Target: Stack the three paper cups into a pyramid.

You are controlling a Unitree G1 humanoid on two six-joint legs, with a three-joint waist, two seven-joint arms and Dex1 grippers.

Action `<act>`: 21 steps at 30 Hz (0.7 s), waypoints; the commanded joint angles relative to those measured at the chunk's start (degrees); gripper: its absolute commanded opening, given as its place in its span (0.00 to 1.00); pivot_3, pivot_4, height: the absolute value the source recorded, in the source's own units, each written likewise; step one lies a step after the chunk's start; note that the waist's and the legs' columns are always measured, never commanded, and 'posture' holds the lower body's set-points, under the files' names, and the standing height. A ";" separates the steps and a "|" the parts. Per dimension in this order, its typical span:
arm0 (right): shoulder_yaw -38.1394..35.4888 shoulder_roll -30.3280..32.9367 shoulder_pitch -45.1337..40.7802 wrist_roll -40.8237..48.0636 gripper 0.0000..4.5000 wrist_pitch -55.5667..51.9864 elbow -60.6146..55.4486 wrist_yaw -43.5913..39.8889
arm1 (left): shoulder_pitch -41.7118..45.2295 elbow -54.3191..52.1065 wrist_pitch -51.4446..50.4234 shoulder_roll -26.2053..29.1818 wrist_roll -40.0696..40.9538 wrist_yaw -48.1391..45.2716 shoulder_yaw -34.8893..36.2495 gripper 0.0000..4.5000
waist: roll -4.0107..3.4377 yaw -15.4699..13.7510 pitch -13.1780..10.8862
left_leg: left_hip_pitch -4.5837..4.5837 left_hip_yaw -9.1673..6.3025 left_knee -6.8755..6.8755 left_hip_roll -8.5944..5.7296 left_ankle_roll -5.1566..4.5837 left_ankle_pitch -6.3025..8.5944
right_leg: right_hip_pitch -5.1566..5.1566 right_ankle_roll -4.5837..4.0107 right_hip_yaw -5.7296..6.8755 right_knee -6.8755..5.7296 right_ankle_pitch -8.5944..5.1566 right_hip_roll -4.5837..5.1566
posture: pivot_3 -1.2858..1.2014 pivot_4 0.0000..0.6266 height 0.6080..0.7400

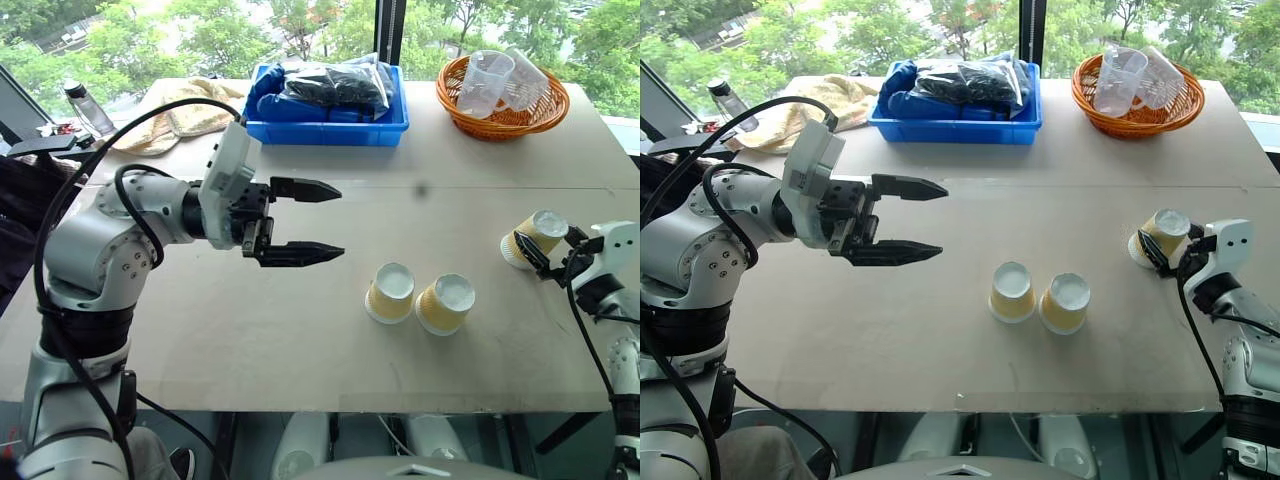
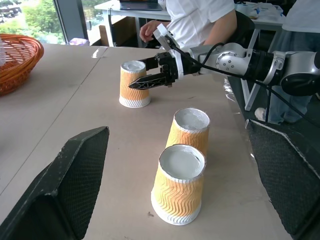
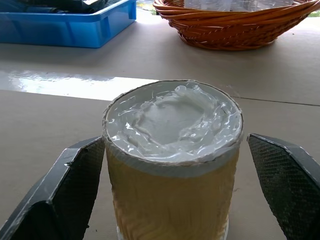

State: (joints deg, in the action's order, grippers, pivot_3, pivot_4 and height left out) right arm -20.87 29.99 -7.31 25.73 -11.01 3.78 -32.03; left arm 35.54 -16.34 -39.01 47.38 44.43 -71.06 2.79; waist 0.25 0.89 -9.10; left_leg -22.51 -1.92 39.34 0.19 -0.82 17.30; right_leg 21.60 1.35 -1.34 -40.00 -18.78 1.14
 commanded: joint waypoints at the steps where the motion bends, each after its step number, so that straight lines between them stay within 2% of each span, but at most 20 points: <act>1: -0.70 0.36 -0.97 -0.40 0.99 1.65 0.06 -0.27 | 0.30 -1.72 0.77 0.66 0.12 -0.21 0.97 1.00 | 0.00 -0.01 0.00 | 0.00 0.00 0.00 0.00 0.00 0.00 | 0.00 0.00 0.00 0.00 0.00 0.00 | 0.52 0.24 1.00; 2: -0.76 0.30 -1.16 -0.33 0.99 1.77 0.21 -0.52 | 0.20 -1.80 0.84 0.66 0.04 -0.24 0.93 1.00 | 0.00 0.00 0.00 | 0.00 0.00 0.00 0.00 0.00 0.00 | 0.00 0.00 0.00 0.00 0.00 0.00 | 0.52 0.24 1.00; 5: -0.49 0.42 -1.37 -0.70 0.82 2.30 0.41 -1.12 | -0.01 -1.72 1.28 0.48 -0.46 -0.33 0.68 1.00 | 0.00 0.01 0.00 | 0.00 0.00 0.00 0.00 0.00 0.00 | 0.00 0.00 0.00 0.00 0.00 0.00 | 0.52 0.24 1.00; 6: -0.36 0.47 -1.34 -0.68 0.75 2.34 0.41 -1.46 | -0.08 -1.67 1.56 0.44 -0.73 -0.43 0.55 1.00 | 0.00 0.01 0.00 | 0.00 0.00 0.00 0.00 0.00 0.00 | 0.00 0.00 -0.01 0.00 0.00 0.00 | 0.52 0.24 1.00; 9: -0.44 0.60 -1.08 -0.54 0.45 2.74 -0.09 -2.26 | -0.33 -1.66 2.03 0.29 -1.07 -0.56 0.31 1.00 | 0.00 0.01 0.00 | 0.00 0.00 0.00 0.00 0.00 0.00 | 0.00 0.00 -0.01 0.00 0.00 0.00 | 0.52 0.24 1.00; 10: -0.83 0.82 -0.83 0.49 0.41 2.32 -1.37 -3.03 | -0.40 -1.67 2.13 0.27 -1.15 -0.62 0.28 1.00 | 0.00 0.01 0.00 | 0.00 0.00 0.00 0.00 0.00 0.00 | 0.00 0.00 0.00 0.00 0.00 0.00 | 0.52 0.24 1.00; 13: -1.36 2.31 0.63 5.39 0.41 -0.29 -8.07 -7.68 | -0.76 -1.80 2.25 0.50 -1.31 -0.92 0.29 1.00 | -0.06 -0.01 -0.04 | -0.01 0.00 0.00 0.00 0.00 0.00 | 0.00 0.00 -0.01 0.00 0.00 0.00 | 0.52 0.24 1.00; 17: -0.34 7.91 5.03 19.09 0.41 -10.91 -27.28 -14.75 | -1.59 -1.58 2.52 1.25 -1.64 -1.83 0.20 1.00 | -0.17 -0.01 -0.09 | -0.05 -0.02 0.00 0.01 0.00 0.00 | 0.02 0.00 0.00 0.01 0.00 0.02 | 0.52 0.24 1.00; 21: 2.21 10.77 7.96 25.33 0.41 -16.30 -38.61 -14.95 | -1.24 -0.64 3.51 1.33 -2.31 -2.70 -0.36 1.00 | -0.13 -0.11 -0.08 | -0.05 -0.10 0.00 0.04 -0.02 0.01 | 0.00 0.00 0.07 0.03 0.00 -0.02 | 0.52 0.24 1.00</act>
State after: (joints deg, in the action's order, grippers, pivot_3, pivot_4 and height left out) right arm -19.10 40.41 0.15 48.76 -25.94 -31.31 -46.59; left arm 33.77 -16.65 -36.63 48.09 42.27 -73.22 1.70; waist 0.13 0.77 -9.18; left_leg -22.57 -2.04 39.34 0.23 -0.84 17.32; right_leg 21.60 1.35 -1.25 -39.95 -18.78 1.12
